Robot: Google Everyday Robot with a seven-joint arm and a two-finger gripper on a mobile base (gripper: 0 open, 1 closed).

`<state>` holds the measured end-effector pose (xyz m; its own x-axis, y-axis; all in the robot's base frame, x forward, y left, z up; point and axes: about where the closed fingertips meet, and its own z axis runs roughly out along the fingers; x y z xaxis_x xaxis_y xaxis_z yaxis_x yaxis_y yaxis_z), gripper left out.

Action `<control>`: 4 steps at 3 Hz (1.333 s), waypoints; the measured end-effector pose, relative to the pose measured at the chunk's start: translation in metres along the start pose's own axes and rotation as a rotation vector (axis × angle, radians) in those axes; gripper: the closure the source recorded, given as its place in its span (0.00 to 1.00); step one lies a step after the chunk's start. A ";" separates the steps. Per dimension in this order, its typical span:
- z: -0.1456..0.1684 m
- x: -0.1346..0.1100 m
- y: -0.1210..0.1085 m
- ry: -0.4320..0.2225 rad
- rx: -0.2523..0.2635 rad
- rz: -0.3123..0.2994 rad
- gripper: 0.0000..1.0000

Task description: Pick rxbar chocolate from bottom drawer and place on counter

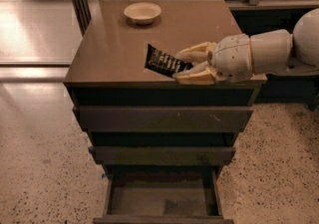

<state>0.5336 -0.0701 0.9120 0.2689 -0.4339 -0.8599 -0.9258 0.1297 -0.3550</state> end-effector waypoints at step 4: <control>0.059 0.031 -0.080 0.069 0.079 0.154 1.00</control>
Offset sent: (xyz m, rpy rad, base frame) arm 0.0917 0.0315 0.0064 -0.0002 0.0678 -0.0782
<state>0.6317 -0.0413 0.8924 0.1047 -0.4633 -0.8800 -0.9302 0.2674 -0.2515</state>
